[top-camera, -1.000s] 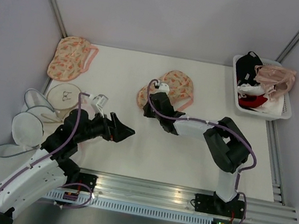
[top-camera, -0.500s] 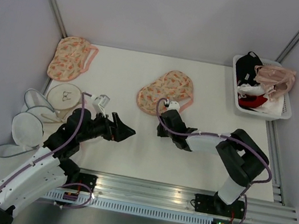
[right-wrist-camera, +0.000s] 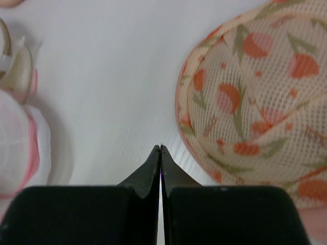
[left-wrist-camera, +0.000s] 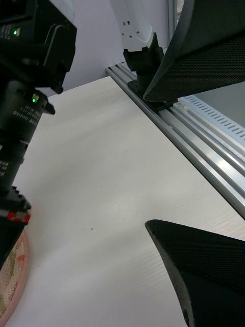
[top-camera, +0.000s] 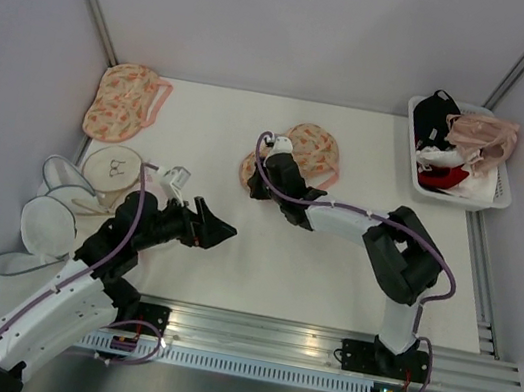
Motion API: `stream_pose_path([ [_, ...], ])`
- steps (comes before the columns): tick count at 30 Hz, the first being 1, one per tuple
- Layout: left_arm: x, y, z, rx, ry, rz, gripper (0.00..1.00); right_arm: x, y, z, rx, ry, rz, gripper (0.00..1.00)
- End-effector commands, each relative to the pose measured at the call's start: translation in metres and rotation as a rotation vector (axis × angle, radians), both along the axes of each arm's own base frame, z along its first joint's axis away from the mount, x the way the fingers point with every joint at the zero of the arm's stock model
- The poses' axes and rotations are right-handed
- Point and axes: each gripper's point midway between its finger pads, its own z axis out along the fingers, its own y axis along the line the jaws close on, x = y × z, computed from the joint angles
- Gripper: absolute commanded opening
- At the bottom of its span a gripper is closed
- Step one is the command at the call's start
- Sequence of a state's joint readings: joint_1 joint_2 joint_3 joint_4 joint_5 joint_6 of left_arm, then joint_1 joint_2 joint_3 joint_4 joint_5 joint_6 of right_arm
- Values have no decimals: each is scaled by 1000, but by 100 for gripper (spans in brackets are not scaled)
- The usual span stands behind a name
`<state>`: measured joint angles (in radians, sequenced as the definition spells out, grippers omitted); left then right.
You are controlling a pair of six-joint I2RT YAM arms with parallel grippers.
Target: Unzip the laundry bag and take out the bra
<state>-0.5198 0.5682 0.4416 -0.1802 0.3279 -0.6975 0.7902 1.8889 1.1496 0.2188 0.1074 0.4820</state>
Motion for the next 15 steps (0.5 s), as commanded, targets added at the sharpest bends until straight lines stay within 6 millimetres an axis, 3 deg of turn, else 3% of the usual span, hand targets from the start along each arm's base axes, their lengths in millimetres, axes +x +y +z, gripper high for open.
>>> stream_pose_path([
  [1,-1,0,16,-50,-27,18,100,44,10,20,64,-67,-114,0],
  [3,-4,2,17,-52,-26,20,100,62,2,5,19,-67,-216,1],
  [4,-5,3,17,-54,-29,21,100,75,5,16,26,-86,-256,0],
  [6,-6,5,18,-53,-31,27,100,86,-10,-13,-63,-50,-358,0],
  [7,-7,6,17,-50,-26,29,100,97,-7,-4,-60,-59,-385,0],
  [8,-8,6,20,-55,-36,30,100,99,-10,-27,-108,-27,-402,0],
  [9,-8,7,20,-54,-36,32,100,94,-17,-43,-172,23,-406,0],
  [12,-9,9,22,-50,-43,37,100,85,-16,-62,-199,73,-361,0],
  [13,-9,9,22,-49,-45,38,100,67,-20,-80,-217,119,-314,0],
  [15,-9,10,22,-46,-43,43,100,53,-17,-74,-180,124,-248,0],
])
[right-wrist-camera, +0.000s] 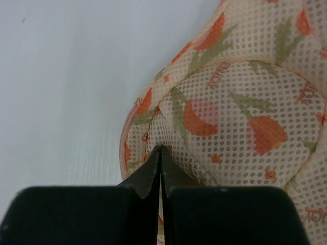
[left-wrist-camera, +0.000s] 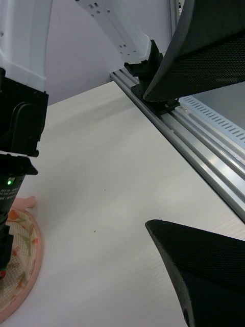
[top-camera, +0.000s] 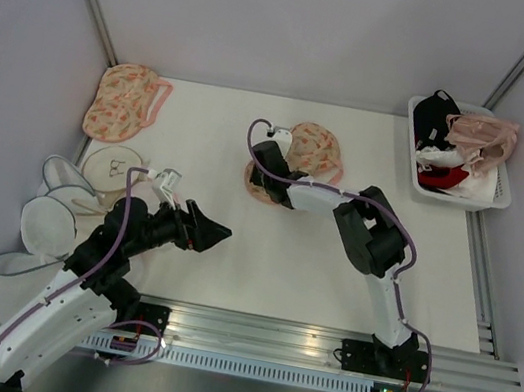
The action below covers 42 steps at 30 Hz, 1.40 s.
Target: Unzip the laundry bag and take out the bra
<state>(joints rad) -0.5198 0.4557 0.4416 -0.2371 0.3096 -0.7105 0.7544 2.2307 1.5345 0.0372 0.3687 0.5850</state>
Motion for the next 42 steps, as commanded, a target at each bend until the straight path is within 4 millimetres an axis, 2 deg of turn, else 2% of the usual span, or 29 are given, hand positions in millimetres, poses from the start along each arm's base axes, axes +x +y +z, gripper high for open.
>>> stream_pose_path([
  [1,1,1,8,-16,-2,20,100,-53,-20,-36,-63,153,109,0],
  [2,2,1,8,-17,-2,23,100,-63,-17,-29,-42,165,167,0],
  [6,5,1,7,-15,-4,29,100,-129,-26,-47,-73,341,425,0],
  [7,5,0,7,-16,-5,28,100,-148,-39,-58,-99,397,454,0],
  [8,6,0,5,-15,-2,29,100,-157,-46,-53,-116,406,479,0],
  [10,9,-2,2,-16,-3,29,100,-188,-72,-58,-174,480,501,0],
  [11,10,-3,-3,-11,5,28,100,-196,-81,-58,-199,494,501,0],
  [15,20,-9,-13,-3,9,24,100,-233,-141,-57,-370,546,427,1],
  [16,22,-10,-18,5,13,26,100,-233,-146,-46,-374,518,410,0],
  [18,30,-11,-35,45,47,35,99,-239,-162,-39,-410,511,368,1],
  [21,44,-18,-58,85,79,31,100,-250,-174,-31,-428,503,370,0],
  [22,49,-25,-55,70,54,11,100,-249,-172,-25,-410,480,376,1],
  [23,51,-29,-72,92,98,-5,100,-249,-169,-23,-395,473,390,0],
  [24,54,-33,-77,86,102,-21,100,-251,-168,-22,-389,474,398,1],
  [25,57,-43,-69,47,67,-56,100,-252,-164,-20,-372,470,411,0],
  [26,57,-47,-72,35,67,-69,100,-253,-163,-19,-367,468,413,0],
  [27,59,-50,-85,37,101,-81,100,-253,-163,-18,-369,467,416,0],
  [30,61,-68,-85,-40,82,-131,100,-255,-162,-18,-365,467,430,1],
  [32,63,-82,-76,-92,58,-173,100,-257,-159,-19,-349,465,448,0],
  [33,63,-88,-90,-87,106,-179,100,-257,-159,-19,-347,464,447,0],
  [35,68,-104,-84,-116,93,-212,100,-258,-157,-19,-341,464,453,0],
  [36,67,-108,-99,-113,142,-214,100,-258,-157,-18,-339,462,455,0],
  [39,72,-121,-101,-147,146,-200,100,-258,-155,-15,-327,448,462,1],
  [40,74,-125,-111,-142,170,-192,100,-258,-154,-13,-319,442,465,0],
  [42,78,-131,-114,-148,185,-179,100,-257,-153,-10,-311,433,465,0],
])
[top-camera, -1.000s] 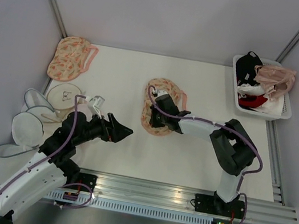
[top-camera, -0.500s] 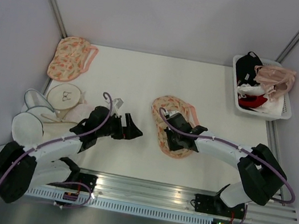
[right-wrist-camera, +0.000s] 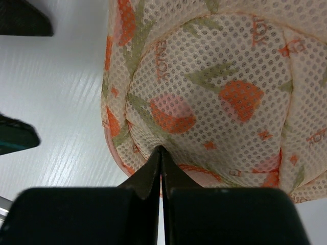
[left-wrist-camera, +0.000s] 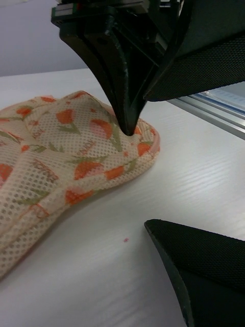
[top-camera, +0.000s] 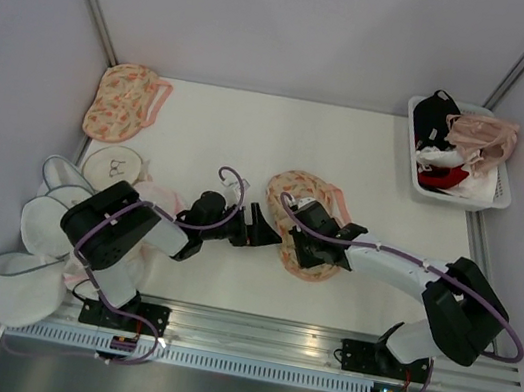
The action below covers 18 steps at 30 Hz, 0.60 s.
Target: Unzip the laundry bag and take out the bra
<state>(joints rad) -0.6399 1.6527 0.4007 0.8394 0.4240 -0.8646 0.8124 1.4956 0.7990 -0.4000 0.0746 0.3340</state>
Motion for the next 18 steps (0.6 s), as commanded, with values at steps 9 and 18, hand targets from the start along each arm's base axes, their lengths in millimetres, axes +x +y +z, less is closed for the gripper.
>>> stream_pose_path([
  [9,35,-29,17,-73,-48,101,100,-16,-11,4,-9,18,19,0],
  [18,41,13,34,25,-63,307,100,-15,-14,1,-24,15,5,0],
])
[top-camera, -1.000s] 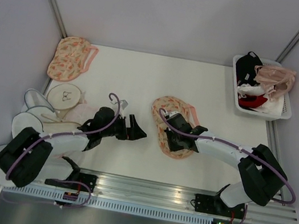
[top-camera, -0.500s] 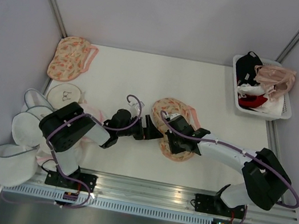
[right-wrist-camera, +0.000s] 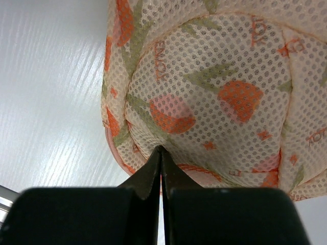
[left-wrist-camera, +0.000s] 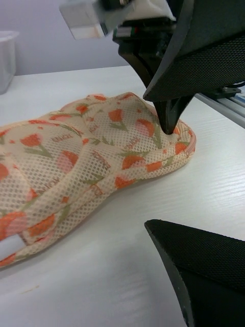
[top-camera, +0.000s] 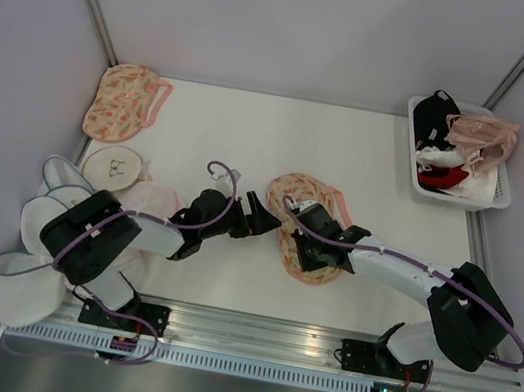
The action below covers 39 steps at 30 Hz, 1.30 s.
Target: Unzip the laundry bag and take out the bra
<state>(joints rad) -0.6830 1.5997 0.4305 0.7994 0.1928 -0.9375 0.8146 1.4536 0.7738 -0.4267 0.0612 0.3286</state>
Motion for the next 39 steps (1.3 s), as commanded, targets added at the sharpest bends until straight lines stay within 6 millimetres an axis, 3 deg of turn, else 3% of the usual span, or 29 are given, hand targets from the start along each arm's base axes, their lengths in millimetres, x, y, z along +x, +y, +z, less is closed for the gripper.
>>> stream_pose_path([
  [1,13,16,16,43,-20,119,100,-5,-9,-1,-27,2,-10,0],
  [2,10,19,8,88,13,120,100,-5,-9,-1,-27,3,-15,1],
  [12,11,27,16,67,16,173,100,-10,-5,-1,-4,21,2,0],
  [14,9,30,27,36,-2,185,100,-7,-4,7,8,3,-1,0],
  [16,5,39,31,29,-16,213,100,-6,8,29,82,-22,28,25],
  [18,-1,49,41,9,-38,236,100,-10,19,50,147,-29,84,39],
  [19,-4,53,43,8,-41,244,100,-5,29,74,202,-74,98,42],
  [21,-9,62,59,-17,-79,262,100,-3,32,94,223,-102,110,55],
  [22,-13,67,58,-5,-73,268,100,4,37,113,244,-144,112,56],
  [24,-17,75,72,-32,-109,286,100,10,35,123,219,-166,108,59],
  [25,-21,79,72,-30,-105,291,100,23,33,129,180,-209,79,60],
  [28,-27,90,85,-63,-134,318,100,36,32,124,108,-206,42,61],
  [29,-29,96,79,-38,-119,338,100,40,36,124,115,-210,36,61],
  [31,-33,104,86,-48,-133,357,100,46,47,117,123,-203,38,44],
  [32,-35,108,80,-33,-124,370,100,51,53,115,136,-212,18,27],
  [33,-36,110,80,-35,-126,372,100,56,55,112,128,-211,-5,1],
  [34,-39,112,86,-60,-138,373,100,61,59,103,114,-201,-22,0],
  [39,-50,117,77,-75,-127,364,100,95,72,79,105,-257,-169,0],
])
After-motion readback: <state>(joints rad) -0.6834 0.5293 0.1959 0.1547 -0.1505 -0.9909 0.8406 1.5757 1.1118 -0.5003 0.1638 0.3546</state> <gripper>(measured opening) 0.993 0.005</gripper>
